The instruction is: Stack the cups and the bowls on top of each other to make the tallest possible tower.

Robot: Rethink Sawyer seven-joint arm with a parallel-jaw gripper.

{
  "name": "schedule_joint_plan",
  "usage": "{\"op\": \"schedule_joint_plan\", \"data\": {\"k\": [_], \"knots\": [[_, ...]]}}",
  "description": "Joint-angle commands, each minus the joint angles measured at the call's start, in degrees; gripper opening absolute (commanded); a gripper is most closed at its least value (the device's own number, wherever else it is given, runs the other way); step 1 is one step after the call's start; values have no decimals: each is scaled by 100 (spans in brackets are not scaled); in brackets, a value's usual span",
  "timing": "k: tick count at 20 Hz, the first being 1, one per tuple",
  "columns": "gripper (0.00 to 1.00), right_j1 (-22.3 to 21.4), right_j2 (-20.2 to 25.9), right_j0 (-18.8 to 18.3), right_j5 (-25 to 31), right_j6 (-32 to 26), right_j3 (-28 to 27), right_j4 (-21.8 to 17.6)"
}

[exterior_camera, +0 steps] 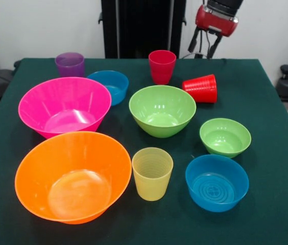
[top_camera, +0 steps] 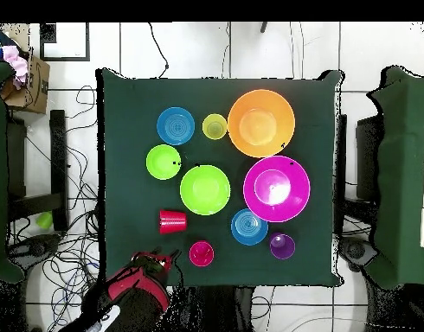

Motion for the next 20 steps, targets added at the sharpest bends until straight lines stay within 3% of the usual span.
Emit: {"op": "schedule_joint_plan", "data": {"k": [1, 5, 9, 11, 14, 16, 20], "knots": [[100, -60, 149, 106, 809, -149, -250, -357], [100, -127, -43, 356, 1268, -221, -425, -404], [100, 169, -251, 568, 1275, -114, -719, -491], [100, 354, -480, 905, 1374, 102, -874, -450], [100, 690, -1086, 1707, 2019, 418, -1188, -360], [100, 1013, -1359, 2041, 2029, 629, -1306, -349], [100, 1386, -1436, 2383, 2050, 877, -1412, -178]]}}
